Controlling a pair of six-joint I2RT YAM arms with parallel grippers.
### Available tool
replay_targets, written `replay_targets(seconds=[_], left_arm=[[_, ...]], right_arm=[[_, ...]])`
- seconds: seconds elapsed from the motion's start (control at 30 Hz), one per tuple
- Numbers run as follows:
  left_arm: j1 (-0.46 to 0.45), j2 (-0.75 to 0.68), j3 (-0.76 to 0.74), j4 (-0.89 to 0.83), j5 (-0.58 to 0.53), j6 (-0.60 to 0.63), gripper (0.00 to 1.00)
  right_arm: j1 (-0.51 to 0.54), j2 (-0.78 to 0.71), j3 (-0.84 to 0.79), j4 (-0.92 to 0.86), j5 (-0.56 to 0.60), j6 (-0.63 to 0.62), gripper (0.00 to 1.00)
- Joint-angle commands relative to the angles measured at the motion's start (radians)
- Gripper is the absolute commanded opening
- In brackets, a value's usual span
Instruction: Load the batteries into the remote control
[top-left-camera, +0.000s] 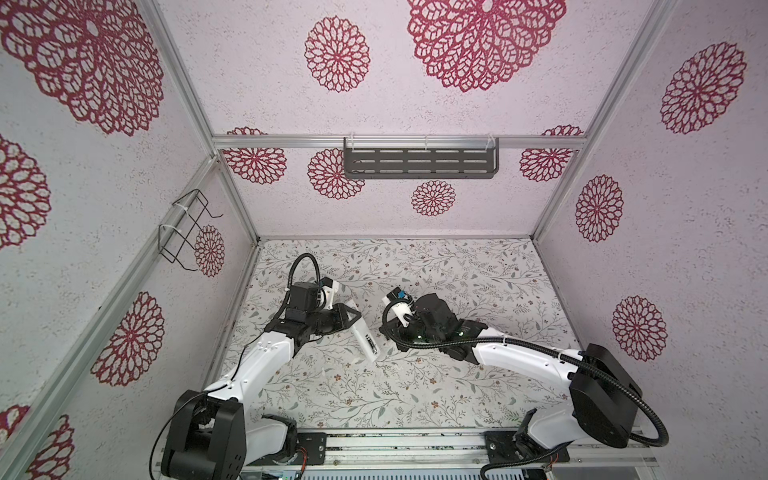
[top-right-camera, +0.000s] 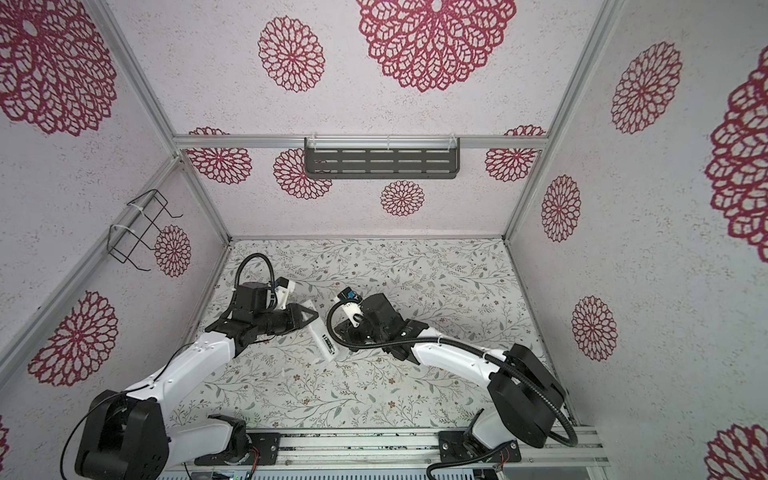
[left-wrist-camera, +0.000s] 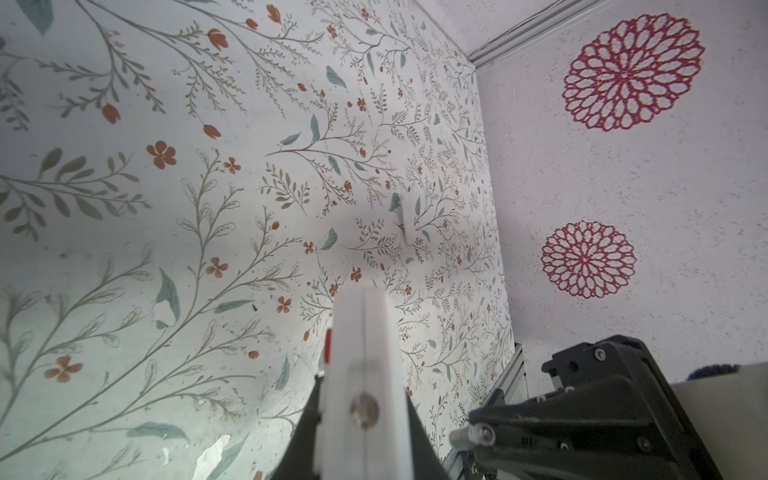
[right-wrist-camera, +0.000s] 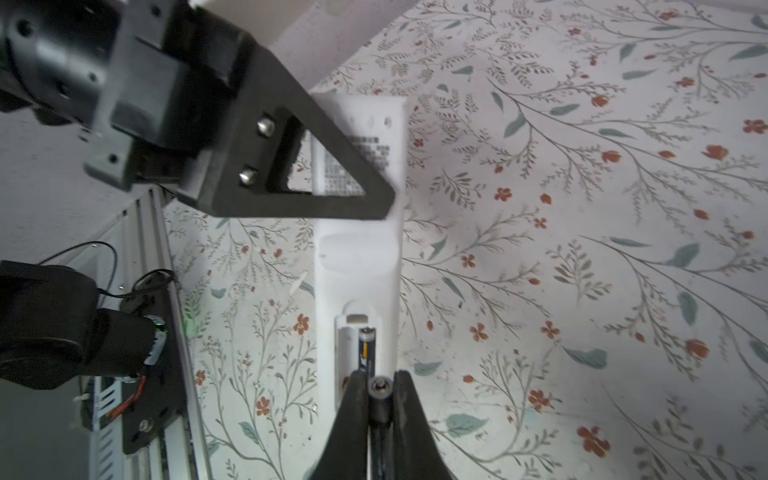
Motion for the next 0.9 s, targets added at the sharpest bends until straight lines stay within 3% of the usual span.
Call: replay_targets(seconds=[0.0,0.37,0.87], left_arm=[[-0.004,-0.056,-0.023,0.146,0.044,-0.032,0.00],[0.008,-0.096,-0.073,0.373,0.197,-0.162,0.00],[0.051,-0.110,-0.098,0.446,0.279,-0.242,0.00]], right_arm=[[0.021,-0.030,-0.011,0.163,-0.063,0.038,0.12],[0.056,-0.127,-0.180,0.429,-0.024,0.003,0.12],[0.056,-0.171,-0.197,0.440,0.021,-0.056,0.12]])
